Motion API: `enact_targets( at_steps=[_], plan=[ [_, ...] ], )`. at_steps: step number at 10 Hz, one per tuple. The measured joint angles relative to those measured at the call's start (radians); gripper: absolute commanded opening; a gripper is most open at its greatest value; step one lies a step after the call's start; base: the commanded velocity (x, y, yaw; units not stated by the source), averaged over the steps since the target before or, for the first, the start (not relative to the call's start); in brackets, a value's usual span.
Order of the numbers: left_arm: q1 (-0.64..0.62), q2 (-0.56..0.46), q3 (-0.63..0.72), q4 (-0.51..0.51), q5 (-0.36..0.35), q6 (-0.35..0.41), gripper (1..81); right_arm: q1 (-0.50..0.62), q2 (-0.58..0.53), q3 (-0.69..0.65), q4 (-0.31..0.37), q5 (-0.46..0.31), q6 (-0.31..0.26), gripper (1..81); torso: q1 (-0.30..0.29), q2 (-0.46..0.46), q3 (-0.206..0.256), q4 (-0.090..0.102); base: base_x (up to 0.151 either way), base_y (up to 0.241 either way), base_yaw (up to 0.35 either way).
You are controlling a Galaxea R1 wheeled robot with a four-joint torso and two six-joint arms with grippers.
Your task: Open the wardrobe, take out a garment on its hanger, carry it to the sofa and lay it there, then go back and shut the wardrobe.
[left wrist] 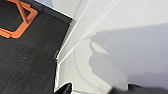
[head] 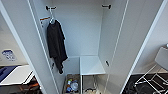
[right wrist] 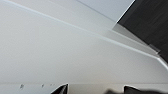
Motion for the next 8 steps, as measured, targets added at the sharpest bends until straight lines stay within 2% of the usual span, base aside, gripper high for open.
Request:
enact_targets(
  at_steps=[1, 2, 4, 6, 8],
  plan=[
    [0.023, 0.033, 0.047, -0.001, 0.007, 0.013, 81.1, -0.020, 0.023, 0.054, -0.016, 0.056, 0.004, 81.1, 0.000, 0.000, 0.000, 0.000, 0.000, 0.000, 0.000],
    [0.051, 0.088, 0.064, -0.014, -0.044, -0.003, 81.1, -0.038, 0.067, 0.069, -0.029, 0.103, 0.010, 81.1, 0.000, 0.000, 0.000, 0.000, 0.000, 0.000, 0.000],
    [0.163, 0.134, 0.091, 0.001, -0.015, 0.035, 81.1, -0.137, 0.123, 0.060, -0.141, 0.093, -0.001, 81.1, 0.001, 0.000, 0.000, 0.000, 0.000, 0.000, 0.000],
    [0.280, 0.118, 0.063, 0.056, -0.027, 0.039, 81.1, -0.228, 0.136, -0.050, -0.214, 0.072, 0.000, 81.1, 0.000, 0.000, 0.000, 0.000, 0.000, 0.000, 0.000],
    [0.389, 0.141, 0.027, 0.132, -0.099, 0.041, 81.1, -0.291, 0.163, -0.195, -0.272, 0.069, 0.000, 81.1, 0.000, 0.000, 0.000, 0.000, 0.000, 0.000, 0.000]
  ],
)
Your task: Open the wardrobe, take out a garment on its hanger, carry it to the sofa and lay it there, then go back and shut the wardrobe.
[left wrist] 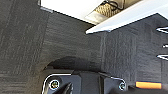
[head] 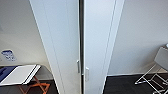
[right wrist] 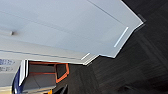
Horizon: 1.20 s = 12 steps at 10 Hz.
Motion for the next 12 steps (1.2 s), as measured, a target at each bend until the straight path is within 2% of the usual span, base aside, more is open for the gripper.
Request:
enact_targets(
  at_steps=[2, 4, 6, 8, 10, 12],
  plan=[
    [0.158, 0.064, -0.078, 0.085, -0.049, 0.001, 81.1, -0.094, 0.066, -0.144, -0.063, -0.001, -0.001, 81.1, 0.000, 0.000, 0.000, 0.000, 0.000, 0.000, 0.000],
    [0.266, 0.162, -0.213, 0.169, -0.102, 0.002, 81.1, -0.175, 0.142, -0.331, -0.122, 0.000, -0.004, 81.1, -0.001, 0.000, 0.000, 0.000, 0.000, 0.000, 0.000],
    [0.298, 0.282, -0.366, 0.238, -0.156, 0.003, 81.1, -0.234, 0.230, -0.531, -0.184, 0.001, -0.006, 81.1, -0.002, -0.001, 0.001, 0.000, 0.000, 0.000, 0.000],
    [0.341, 0.395, -0.533, 0.296, -0.180, 0.005, 81.1, -0.297, 0.356, -0.709, -0.244, 0.001, -0.021, 81.1, -0.002, -0.001, 0.001, 0.000, 0.000, 0.000, 0.000],
    [0.378, 0.516, -0.682, 0.341, -0.187, 0.006, 81.1, -0.366, 0.491, -0.837, -0.294, -0.018, -0.057, 81.1, -0.003, -0.001, 0.002, 0.000, 0.000, 0.000, 0.000],
    [0.403, 0.618, -0.781, 0.377, -0.206, 0.018, 81.1, -0.451, 0.571, -0.897, -0.331, -0.037, -0.103, 81.1, -0.003, -0.002, 0.003, 0.000, 0.000, 0.000, 0.000]
  ],
)
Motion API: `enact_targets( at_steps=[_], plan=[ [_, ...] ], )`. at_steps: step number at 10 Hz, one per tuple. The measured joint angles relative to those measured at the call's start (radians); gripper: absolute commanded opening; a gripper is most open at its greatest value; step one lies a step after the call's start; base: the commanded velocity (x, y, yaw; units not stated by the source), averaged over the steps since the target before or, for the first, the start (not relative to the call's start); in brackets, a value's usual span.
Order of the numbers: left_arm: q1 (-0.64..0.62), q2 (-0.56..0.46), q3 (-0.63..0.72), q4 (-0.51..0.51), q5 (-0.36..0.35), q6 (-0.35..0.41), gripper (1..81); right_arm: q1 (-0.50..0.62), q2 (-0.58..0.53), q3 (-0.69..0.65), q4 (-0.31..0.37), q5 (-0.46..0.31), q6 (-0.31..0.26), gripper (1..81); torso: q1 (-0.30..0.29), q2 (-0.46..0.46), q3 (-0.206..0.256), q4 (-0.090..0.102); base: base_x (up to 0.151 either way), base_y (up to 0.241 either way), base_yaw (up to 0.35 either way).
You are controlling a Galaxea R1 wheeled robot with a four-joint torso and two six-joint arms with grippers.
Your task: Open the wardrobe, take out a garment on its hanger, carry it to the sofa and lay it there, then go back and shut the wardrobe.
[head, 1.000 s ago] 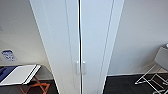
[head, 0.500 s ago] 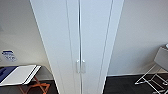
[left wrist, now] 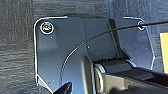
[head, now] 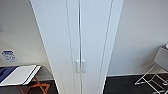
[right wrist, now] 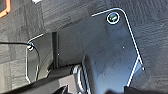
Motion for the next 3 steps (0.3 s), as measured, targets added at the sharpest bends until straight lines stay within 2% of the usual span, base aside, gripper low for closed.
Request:
enact_targets(
  at_steps=[3],
  plan=[
    [0.051, 0.044, -0.036, 0.025, 0.000, 0.004, 81.1, -0.042, 0.003, 0.018, -0.024, -0.053, -0.054, 81.1, -0.001, -0.001, 0.001, 0.000, 0.000, 0.000, 0.000]
  ],
)
